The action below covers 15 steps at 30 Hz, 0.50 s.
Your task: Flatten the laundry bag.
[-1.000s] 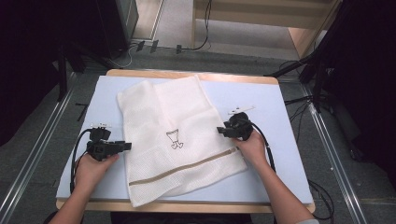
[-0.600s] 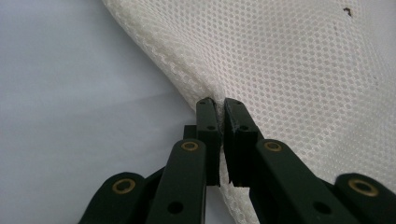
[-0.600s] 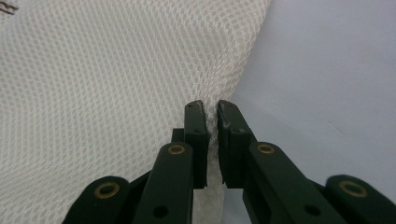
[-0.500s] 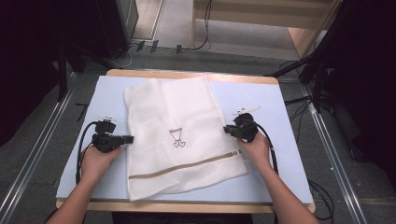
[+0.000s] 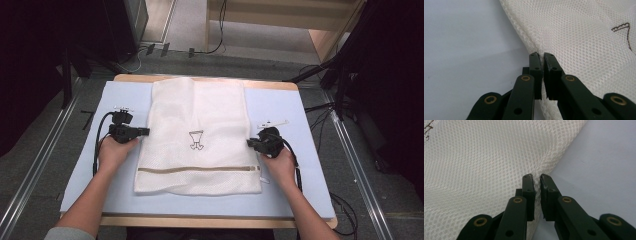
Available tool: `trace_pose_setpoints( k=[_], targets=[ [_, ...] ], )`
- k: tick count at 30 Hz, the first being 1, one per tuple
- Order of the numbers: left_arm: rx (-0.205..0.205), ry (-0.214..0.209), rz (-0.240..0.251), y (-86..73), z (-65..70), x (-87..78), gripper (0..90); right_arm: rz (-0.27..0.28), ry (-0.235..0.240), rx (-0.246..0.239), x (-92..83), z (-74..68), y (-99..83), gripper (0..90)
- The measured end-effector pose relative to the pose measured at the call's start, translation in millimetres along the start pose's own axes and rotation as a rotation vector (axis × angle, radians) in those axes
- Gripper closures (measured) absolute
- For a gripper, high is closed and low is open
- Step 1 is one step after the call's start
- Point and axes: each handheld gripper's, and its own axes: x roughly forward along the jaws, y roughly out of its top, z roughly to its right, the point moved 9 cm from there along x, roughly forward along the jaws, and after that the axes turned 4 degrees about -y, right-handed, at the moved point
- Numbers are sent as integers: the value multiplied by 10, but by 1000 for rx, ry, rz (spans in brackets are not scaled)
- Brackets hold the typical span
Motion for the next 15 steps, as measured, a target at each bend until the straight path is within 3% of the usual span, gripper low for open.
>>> trace_pose_setpoints(
  k=[4, 10, 15],
  targets=[
    [-25, -7, 17, 37, -52, 34, 863, 3, -3, 5, 9, 48, 34, 841],
    [-14, 6, 14, 81, -118, 93, 857, 5, -1, 20, 90, 100, 112, 833],
    [-11, 7, 11, 93, -125, 101, 774, 5, 24, 60, 120, 131, 142, 721]
  ],
)
